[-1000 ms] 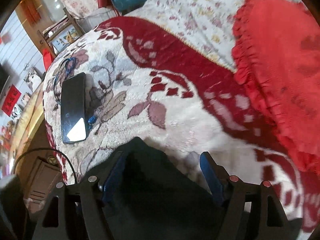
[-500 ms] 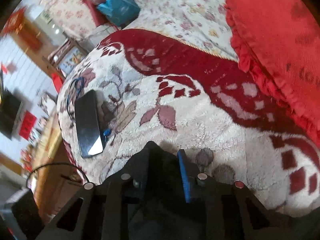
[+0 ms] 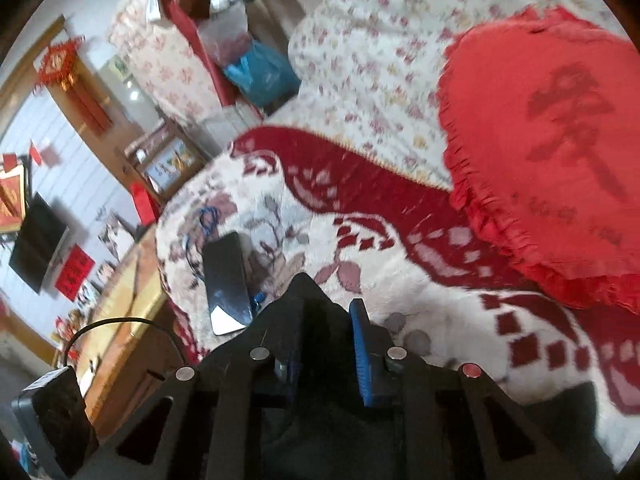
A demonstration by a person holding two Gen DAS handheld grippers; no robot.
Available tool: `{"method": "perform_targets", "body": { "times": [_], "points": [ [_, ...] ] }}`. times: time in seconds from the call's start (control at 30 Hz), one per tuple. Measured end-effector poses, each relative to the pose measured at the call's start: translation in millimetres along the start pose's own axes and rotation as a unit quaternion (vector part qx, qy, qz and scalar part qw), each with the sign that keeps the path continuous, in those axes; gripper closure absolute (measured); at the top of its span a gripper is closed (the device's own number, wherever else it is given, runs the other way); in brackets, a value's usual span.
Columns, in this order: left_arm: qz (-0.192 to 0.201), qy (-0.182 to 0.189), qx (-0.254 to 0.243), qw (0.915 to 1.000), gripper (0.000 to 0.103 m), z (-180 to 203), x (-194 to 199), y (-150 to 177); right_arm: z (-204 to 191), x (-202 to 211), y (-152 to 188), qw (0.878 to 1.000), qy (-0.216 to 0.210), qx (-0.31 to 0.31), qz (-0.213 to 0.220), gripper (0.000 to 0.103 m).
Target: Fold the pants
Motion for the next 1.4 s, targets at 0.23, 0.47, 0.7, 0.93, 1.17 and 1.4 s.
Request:
{"method": "perform_targets", "body": {
  "times": [0.23, 0.47, 0.7, 0.93, 1.17, 1.4],
  "points": [
    [-0.015, 0.078, -0.145, 0.9863, 0.079, 104, -5, 29, 69, 100, 18, 0.995, 0.061, -0.050, 0.058, 0.085],
    [-0.100, 0.164, -0.218, 0.9567, 0.079, 160, -48, 76, 149, 166, 76, 0.976, 0.135, -0.153, 0.074, 0.047],
    [-0.063, 0.149, -0.244, 0.9564, 0.062, 127, -8, 43, 141, 147, 110, 0.976, 0.046, -0.206, 0.057, 0.038],
    [-0.087, 0.070, -0.169, 0.9792, 0.058, 63, -53, 29, 125, 93, 120, 0.982, 0.039, -0.186, 0.001, 0.035],
    [-0.106, 0.059, -0.139, 0.9829, 0.058, 49, -68, 32, 97, 82, 117, 0.991, 0.088, -0.096, 0.009, 0.078],
    [-0.068, 0.073, -0.151, 0.9835, 0.057, 69, -44, 13, 67, 171, 111, 0.991, 0.097, -0.041, 0.081, 0.095]
  ]
}}
Point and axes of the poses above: each gripper's, at about its wrist camera, not at the fingertips, and x roughly against the way its jaws point, z to its right, y to its underside, the point moved 8 cm from there along -x, roughly the way its jaws point, and after that the axes turned 6 degrees about -x, right-handed, at the moved point
